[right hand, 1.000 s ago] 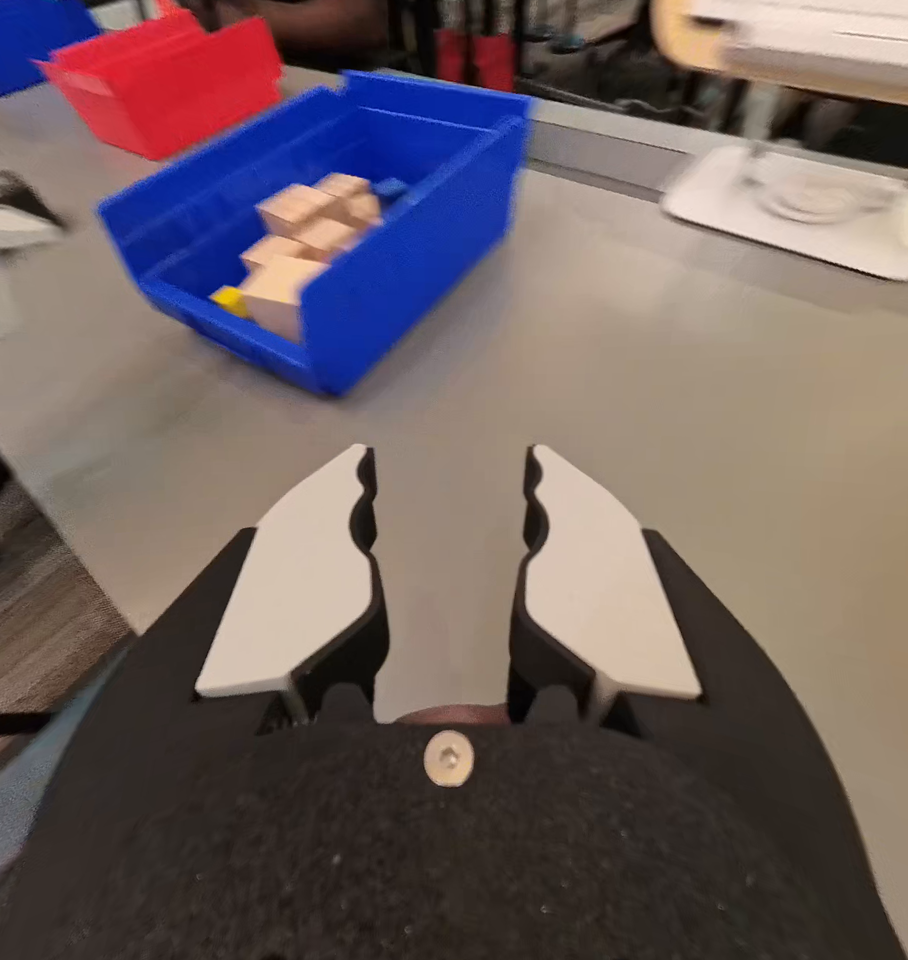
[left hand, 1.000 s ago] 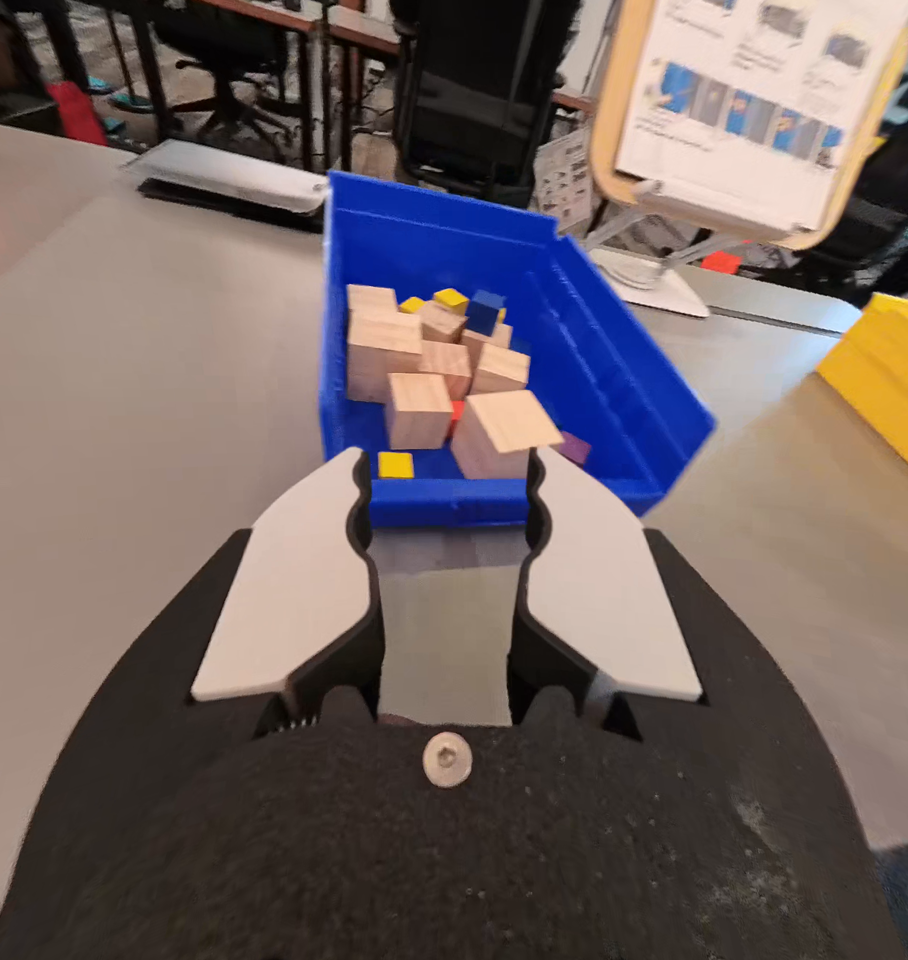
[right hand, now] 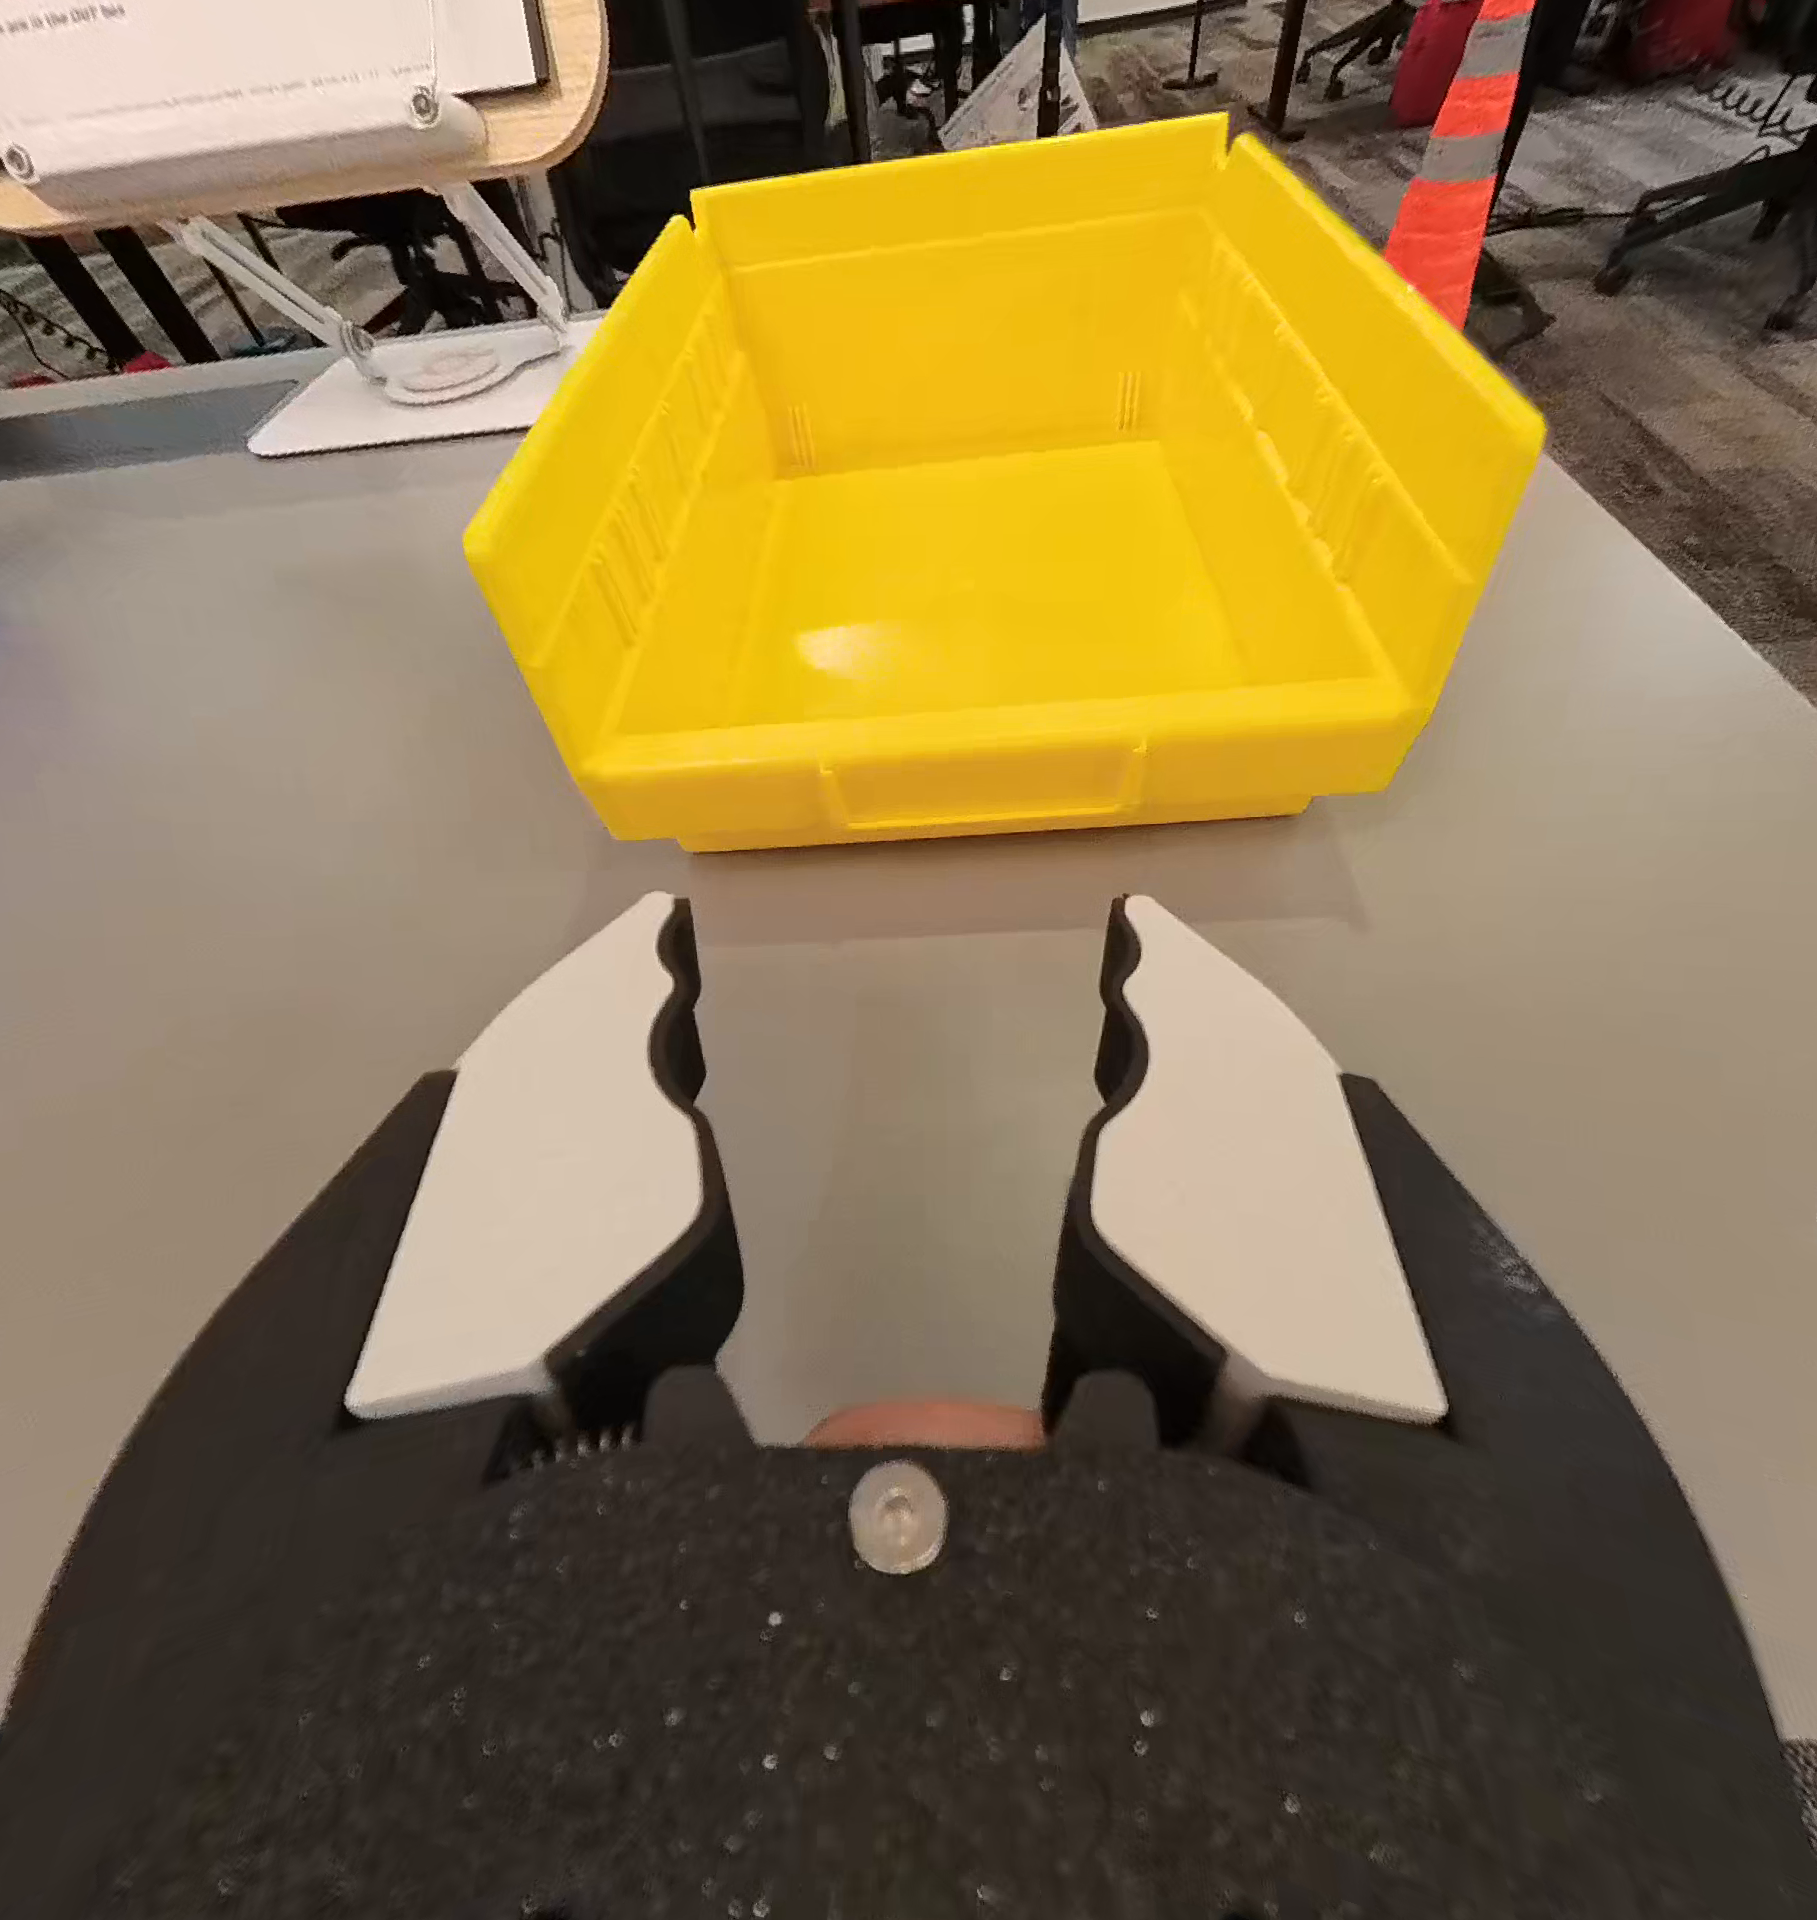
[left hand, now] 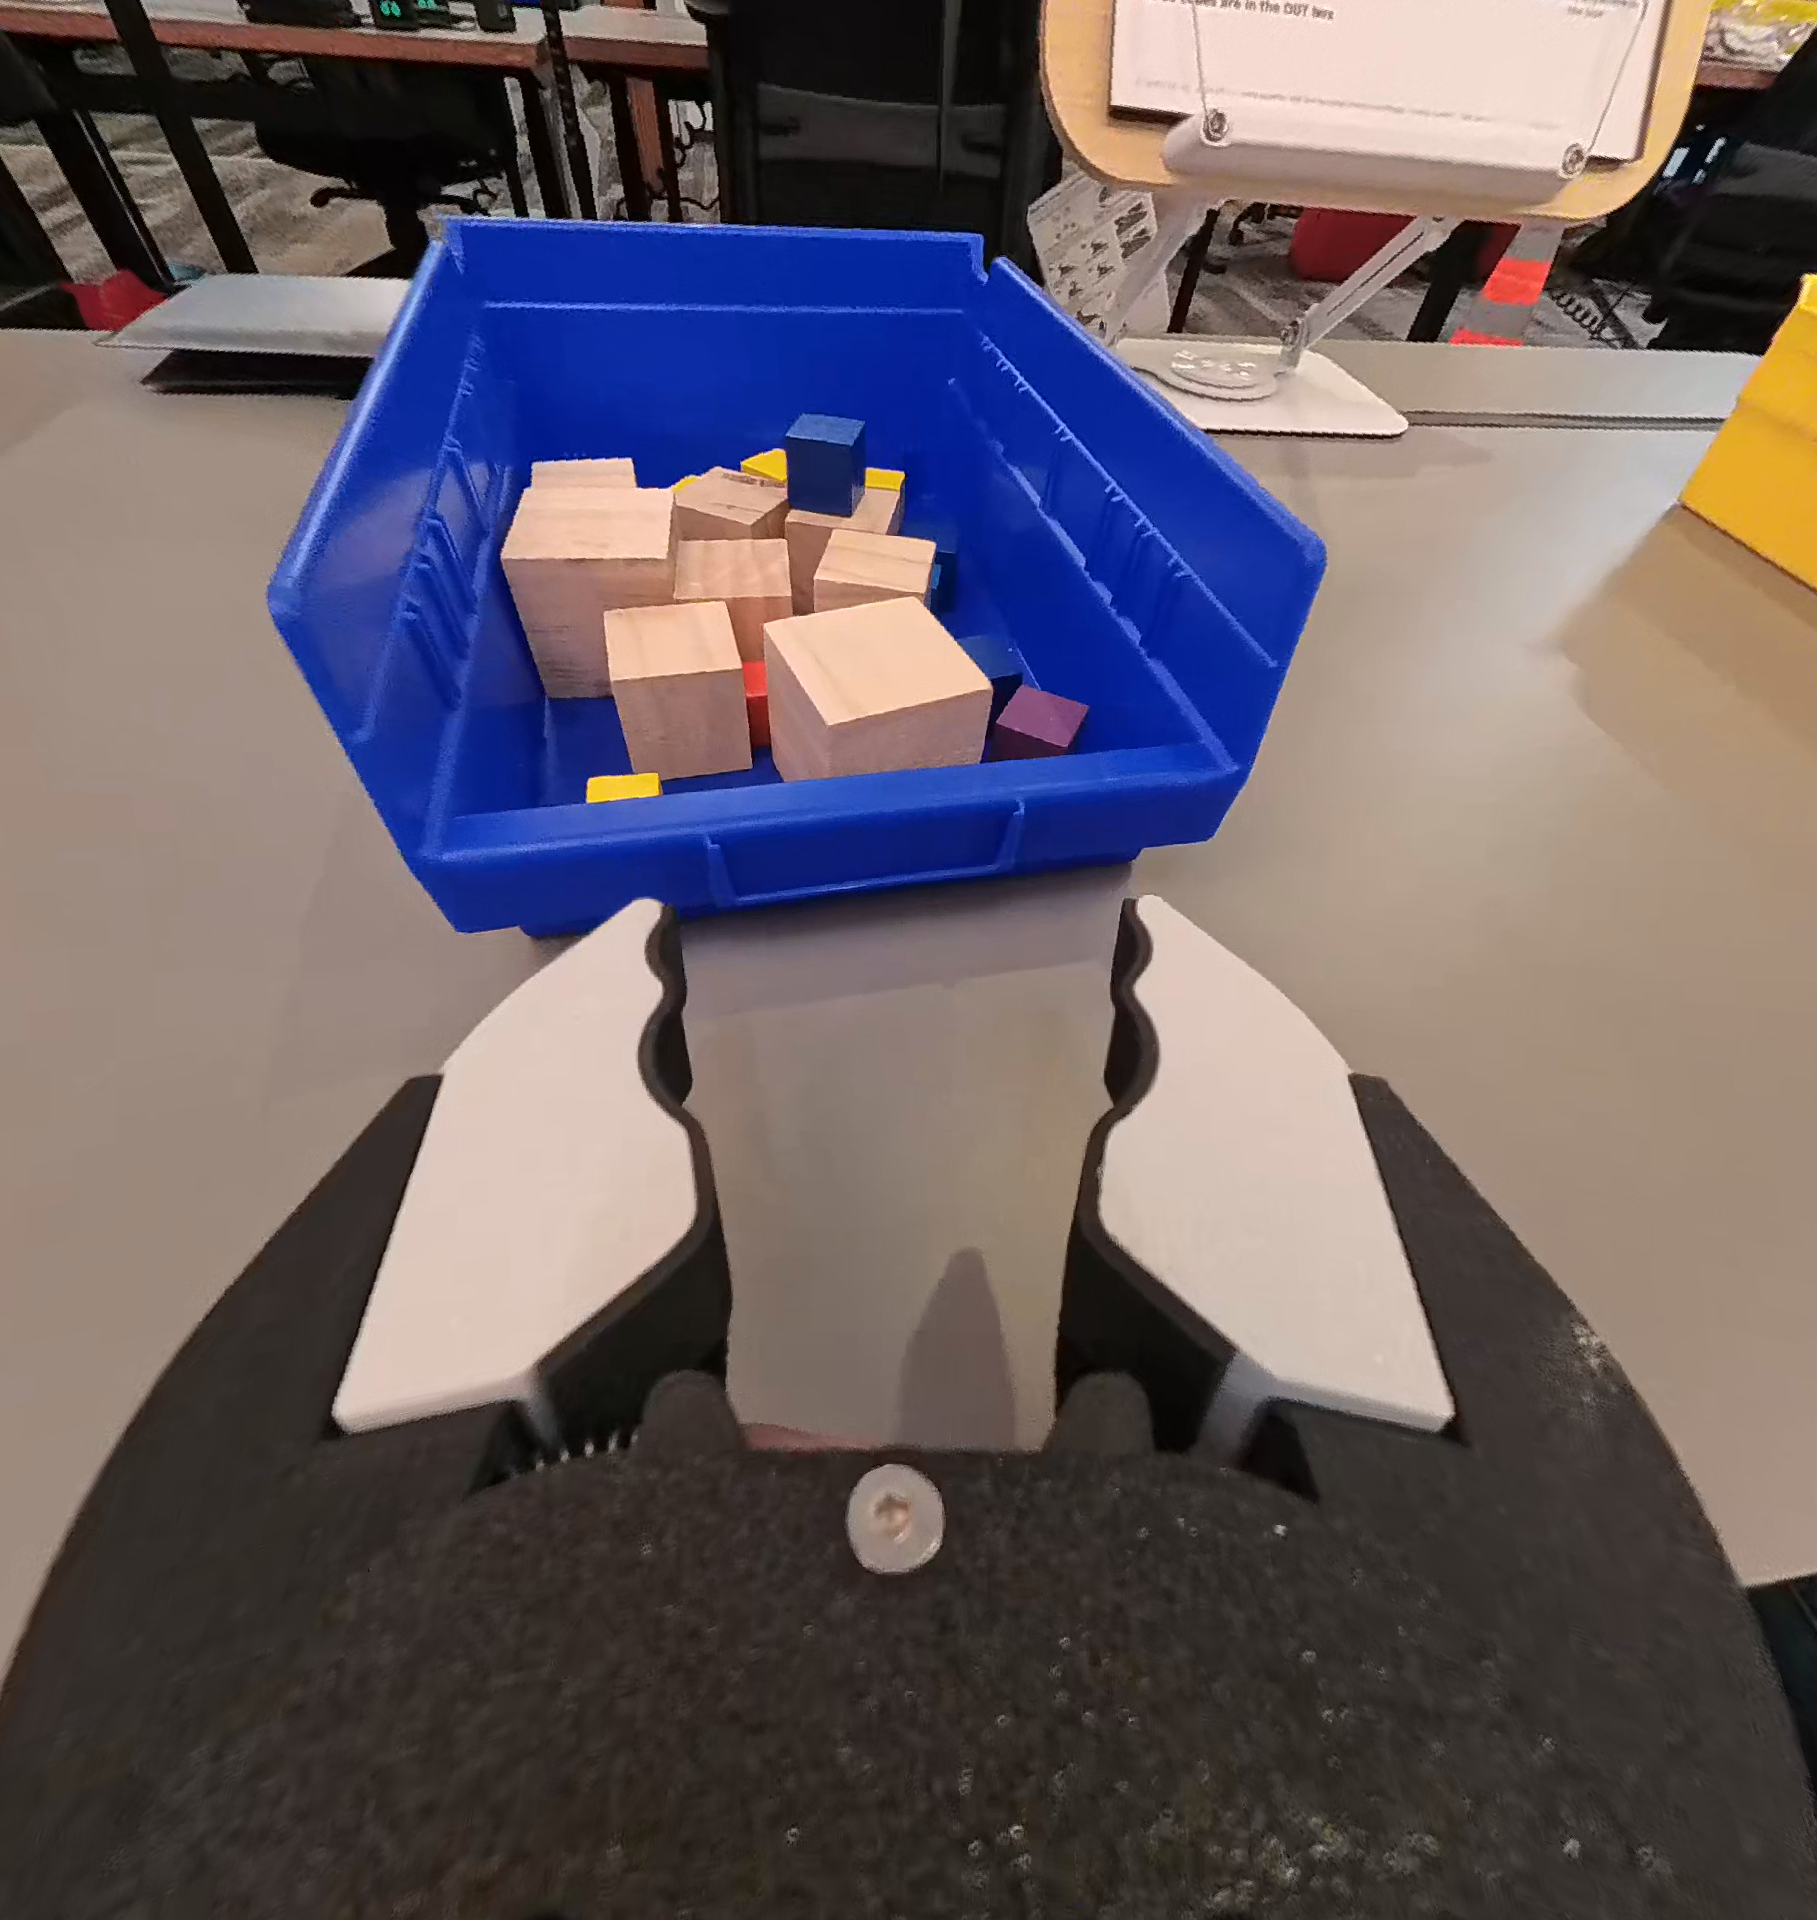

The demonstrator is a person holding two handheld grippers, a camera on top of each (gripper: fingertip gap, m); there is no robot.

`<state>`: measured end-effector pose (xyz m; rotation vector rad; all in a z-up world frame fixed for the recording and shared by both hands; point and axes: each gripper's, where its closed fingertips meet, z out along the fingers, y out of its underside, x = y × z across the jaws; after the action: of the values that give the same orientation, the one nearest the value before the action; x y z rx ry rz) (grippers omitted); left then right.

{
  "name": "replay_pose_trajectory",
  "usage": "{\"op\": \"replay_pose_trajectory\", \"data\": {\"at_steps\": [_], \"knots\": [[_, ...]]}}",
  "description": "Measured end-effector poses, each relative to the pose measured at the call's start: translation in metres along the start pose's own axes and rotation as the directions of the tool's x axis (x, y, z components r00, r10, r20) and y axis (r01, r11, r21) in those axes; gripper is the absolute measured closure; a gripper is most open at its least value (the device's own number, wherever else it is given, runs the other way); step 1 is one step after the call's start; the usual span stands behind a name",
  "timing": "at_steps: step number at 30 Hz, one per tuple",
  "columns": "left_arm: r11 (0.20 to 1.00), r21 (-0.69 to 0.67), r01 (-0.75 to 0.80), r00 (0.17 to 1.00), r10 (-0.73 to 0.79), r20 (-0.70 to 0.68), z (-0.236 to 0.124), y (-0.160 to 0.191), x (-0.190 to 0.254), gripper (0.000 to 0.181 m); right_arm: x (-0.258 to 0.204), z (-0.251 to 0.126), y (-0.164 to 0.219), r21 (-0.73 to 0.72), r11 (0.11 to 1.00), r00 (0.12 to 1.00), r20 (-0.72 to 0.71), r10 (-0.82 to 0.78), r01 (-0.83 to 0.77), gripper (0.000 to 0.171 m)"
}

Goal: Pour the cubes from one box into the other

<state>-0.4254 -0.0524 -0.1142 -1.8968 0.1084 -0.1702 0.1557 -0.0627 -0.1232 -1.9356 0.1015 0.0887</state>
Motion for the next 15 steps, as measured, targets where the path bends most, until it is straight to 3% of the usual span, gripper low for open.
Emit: {"op": "replay_pose_trajectory", "data": {"at_steps": [15], "knots": [[0.999,-0.005,0.044,0.998,-0.044,0.039,-0.006,0.004,-0.019,0.110,-0.014,0.006,0.000,0.002,0.998,0.997,0.018,-0.070,0.070,0.102]]}}
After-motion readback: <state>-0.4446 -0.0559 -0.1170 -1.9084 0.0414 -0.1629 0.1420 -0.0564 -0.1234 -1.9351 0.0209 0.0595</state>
